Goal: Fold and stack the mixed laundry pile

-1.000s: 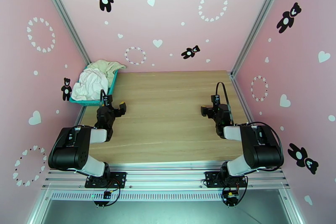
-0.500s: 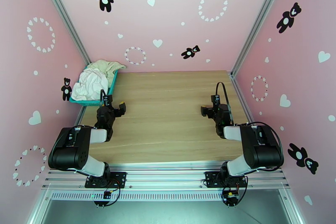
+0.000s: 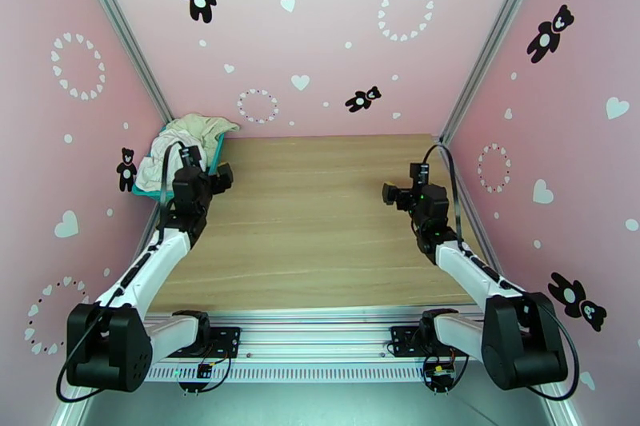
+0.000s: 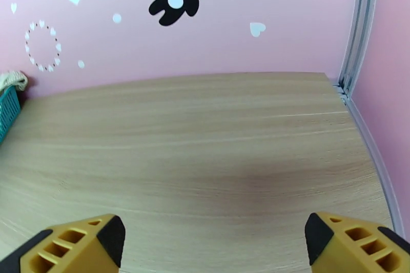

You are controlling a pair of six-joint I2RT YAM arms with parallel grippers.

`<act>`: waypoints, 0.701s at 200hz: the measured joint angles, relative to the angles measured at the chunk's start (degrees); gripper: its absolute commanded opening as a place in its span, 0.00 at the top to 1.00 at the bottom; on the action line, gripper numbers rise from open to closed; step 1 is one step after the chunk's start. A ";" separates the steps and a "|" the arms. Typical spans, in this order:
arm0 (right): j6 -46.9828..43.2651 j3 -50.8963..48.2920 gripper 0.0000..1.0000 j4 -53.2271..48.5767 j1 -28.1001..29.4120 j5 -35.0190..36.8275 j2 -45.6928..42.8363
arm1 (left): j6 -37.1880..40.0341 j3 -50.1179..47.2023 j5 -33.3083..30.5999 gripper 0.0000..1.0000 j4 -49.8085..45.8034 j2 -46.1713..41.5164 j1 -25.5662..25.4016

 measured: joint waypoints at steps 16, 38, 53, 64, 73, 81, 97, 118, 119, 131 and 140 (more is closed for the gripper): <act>2.16 1.90 0.09 -2.12 2.47 -2.91 1.38 | -2.60 8.57 1.49 0.15 -8.02 3.80 4.24; 2.93 1.97 0.10 -4.87 9.07 -4.52 3.32 | -4.37 19.15 3.19 0.18 -16.59 12.07 10.93; 2.84 1.97 0.12 -5.55 12.87 -5.42 5.20 | -5.18 25.00 4.15 0.20 -21.05 18.43 13.99; 2.40 1.97 0.14 -5.57 14.91 -6.01 7.04 | -5.79 29.18 4.70 0.21 -23.93 23.69 15.63; 1.81 1.97 0.15 -5.66 16.26 -6.19 8.50 | -6.03 31.45 4.79 0.22 -25.29 26.95 16.44; 0.98 2.03 0.16 -6.01 17.40 -6.14 9.73 | -6.32 33.55 4.81 0.22 -26.45 30.42 17.14; -0.96 2.71 0.17 -7.89 19.54 -5.25 11.26 | -6.84 37.33 4.70 0.23 -28.28 36.57 17.66; -2.95 3.63 0.17 -8.98 21.49 -4.37 11.58 | -7.69 43.36 4.72 0.20 -30.53 44.26 17.68; -2.99 3.65 0.17 -8.98 21.51 -4.35 11.58 | -7.87 43.89 4.76 0.19 -30.71 44.72 17.68; -3.67 4.11 0.17 -9.01 21.66 -3.91 11.76 | -8.24 47.65 4.70 0.17 -31.76 48.70 17.68; -4.09 4.50 0.17 -9.03 21.66 -3.43 12.13 | -8.61 50.71 4.52 0.17 -32.57 51.60 17.66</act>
